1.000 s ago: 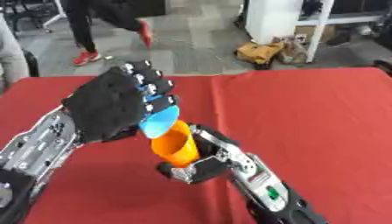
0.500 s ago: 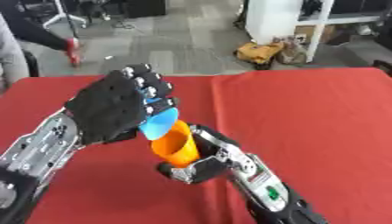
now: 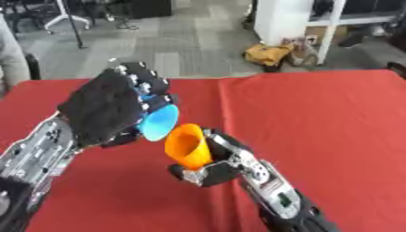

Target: Pour the contents of one cup into another cup.

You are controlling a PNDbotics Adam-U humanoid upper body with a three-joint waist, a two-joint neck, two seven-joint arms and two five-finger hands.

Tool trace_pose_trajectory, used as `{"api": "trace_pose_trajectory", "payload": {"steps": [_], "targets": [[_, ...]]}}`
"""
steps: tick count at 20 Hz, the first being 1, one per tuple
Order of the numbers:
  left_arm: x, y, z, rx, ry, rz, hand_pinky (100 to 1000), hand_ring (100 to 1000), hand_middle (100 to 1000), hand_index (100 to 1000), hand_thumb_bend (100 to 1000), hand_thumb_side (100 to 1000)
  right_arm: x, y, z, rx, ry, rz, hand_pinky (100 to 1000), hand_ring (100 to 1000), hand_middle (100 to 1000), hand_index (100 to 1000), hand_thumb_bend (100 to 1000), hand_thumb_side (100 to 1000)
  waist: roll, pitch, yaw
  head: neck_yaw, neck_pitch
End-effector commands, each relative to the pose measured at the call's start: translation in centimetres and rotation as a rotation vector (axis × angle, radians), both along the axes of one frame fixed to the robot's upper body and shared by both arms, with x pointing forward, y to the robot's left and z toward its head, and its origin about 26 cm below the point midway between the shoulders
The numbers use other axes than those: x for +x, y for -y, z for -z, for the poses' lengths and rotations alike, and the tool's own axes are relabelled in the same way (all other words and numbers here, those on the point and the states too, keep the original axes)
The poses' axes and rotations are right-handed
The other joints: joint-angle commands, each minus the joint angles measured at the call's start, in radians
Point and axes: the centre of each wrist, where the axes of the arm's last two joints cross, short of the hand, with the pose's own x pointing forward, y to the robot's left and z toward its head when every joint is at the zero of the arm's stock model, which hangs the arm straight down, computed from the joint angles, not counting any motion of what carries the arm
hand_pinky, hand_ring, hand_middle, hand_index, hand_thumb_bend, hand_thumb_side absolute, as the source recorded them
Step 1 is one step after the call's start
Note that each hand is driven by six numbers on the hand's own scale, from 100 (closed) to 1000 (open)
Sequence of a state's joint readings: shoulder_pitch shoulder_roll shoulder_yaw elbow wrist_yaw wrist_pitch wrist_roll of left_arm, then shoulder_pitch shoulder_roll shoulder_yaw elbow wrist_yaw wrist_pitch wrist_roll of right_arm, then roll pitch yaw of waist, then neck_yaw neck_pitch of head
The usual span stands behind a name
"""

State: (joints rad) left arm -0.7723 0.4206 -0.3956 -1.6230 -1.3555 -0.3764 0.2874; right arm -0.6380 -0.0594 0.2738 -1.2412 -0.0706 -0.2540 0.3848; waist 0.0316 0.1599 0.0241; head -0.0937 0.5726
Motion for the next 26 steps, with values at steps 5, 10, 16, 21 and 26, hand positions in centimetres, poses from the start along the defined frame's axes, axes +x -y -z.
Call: {"api": "trace_pose_trajectory", "payload": {"steps": [5,10,16,21,26], "targets": [[0.7,-1.8,0.8,-0.179,-0.107,-0.071,459,334,327,650,609,100,1.6,4.1,0.4,-0.007,0.026,0.253,768,528,744,791,409,100,-0.001,-0.021,-0.004,0.003,-0.005],[1.5,-2.7,3.6,-0.325,-0.251,-0.145,468,295,311,654,591,100,1.9,5.5,0.8,-0.029,0.043,0.385,820,612,833,845,435,100,-0.007,-0.021,-0.002,0.002,-0.006],[2.4,-3.0,6.7,-0.474,-0.426,-0.2,488,287,328,665,589,100,1.9,6.7,1.0,-0.011,0.056,0.522,848,647,882,876,484,174,-0.016,-0.019,-0.001,0.003,-0.006],[3.1,-3.0,9.5,-0.594,-0.579,-0.236,515,294,346,679,620,100,1.6,7.5,0.4,0.052,0.078,0.616,851,646,882,882,506,232,-0.024,-0.018,-0.002,0.004,-0.006],[3.6,-2.6,13.1,-0.655,-0.757,-0.22,538,321,379,693,652,100,1.3,8.2,-1.1,0.145,0.112,0.69,849,645,877,882,508,248,-0.032,-0.016,-0.003,0.006,-0.007]]}}
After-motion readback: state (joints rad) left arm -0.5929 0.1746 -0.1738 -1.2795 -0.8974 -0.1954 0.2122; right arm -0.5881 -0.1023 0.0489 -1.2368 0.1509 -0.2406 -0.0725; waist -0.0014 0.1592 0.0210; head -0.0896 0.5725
